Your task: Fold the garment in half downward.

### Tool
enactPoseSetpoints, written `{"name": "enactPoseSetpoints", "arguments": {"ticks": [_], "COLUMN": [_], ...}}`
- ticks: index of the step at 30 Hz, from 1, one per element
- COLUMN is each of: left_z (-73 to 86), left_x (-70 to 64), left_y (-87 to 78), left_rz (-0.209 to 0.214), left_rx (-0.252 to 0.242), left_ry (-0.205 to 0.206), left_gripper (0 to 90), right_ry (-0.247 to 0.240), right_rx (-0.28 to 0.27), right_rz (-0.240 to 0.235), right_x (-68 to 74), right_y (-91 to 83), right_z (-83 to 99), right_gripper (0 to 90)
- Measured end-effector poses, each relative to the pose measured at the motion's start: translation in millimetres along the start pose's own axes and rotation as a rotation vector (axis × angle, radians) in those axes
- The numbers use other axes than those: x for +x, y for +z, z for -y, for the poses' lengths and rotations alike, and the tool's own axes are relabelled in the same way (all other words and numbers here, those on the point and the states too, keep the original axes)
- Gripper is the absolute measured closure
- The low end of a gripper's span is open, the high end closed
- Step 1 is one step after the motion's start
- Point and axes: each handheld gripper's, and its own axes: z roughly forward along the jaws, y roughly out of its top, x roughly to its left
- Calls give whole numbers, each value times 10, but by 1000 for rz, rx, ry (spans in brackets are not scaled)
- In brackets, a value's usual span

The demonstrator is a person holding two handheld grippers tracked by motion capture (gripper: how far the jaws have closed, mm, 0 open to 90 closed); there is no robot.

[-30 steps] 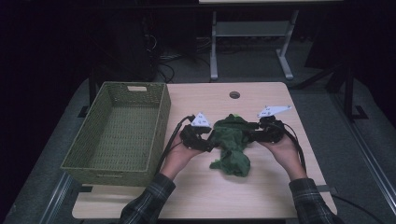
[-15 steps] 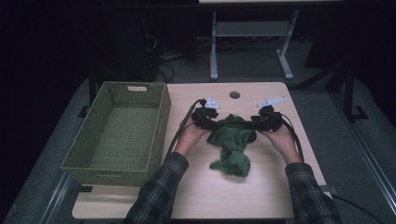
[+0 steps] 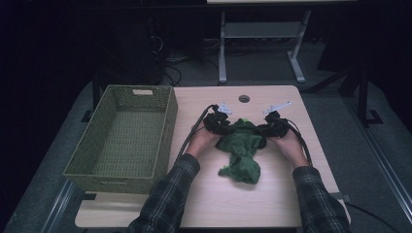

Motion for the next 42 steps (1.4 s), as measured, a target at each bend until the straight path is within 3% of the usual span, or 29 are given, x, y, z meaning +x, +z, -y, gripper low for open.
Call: {"name": "enactPoseSetpoints", "arguments": {"ticks": [4,7,8,11,14,16,23,29,33,39,42], "left_z": [-8,4,5,-2,-12,-28,-146,-206,-241,-255,-235], "left_x": [19,26,33,41,41,15,-76,-135,-225,-351,-470], "left_y": [37,70,68,42,-2,-74,-296,-447,-604,-759,-874], "left_rz": [-4,6,10,8,14,18,17,21,41,59,81], "left_rx": [22,37,36,31,30,-4,-42,-59,-89,-90,-102], "left_ry": [12,2,-4,-14,-34,-45,-39,-54,-55,-28,-33], "left_gripper": [634,720,794,863,867,866,863,865,866,866,866], "right_ry": [12,21,17,12,6,7,-2,-29,-51,-76,-83], "right_rx": [-1,3,-7,-12,-25,-44,-111,-125,-137,-164,-182], "right_rz": [-1,-7,-8,-15,-20,-21,-12,-15,-13,-22,-34], "right_x": [-29,-41,-37,-22,2,32,94,145,191,275,346], "right_y": [23,21,11,-18,-64,-121,-376,-533,-640,-749,-843], "right_z": [16,24,22,9,-5,-30,-102,-104,-96,-27,51], "right_gripper": [743,816,856,867,867,869,873,873,873,873,873]}}
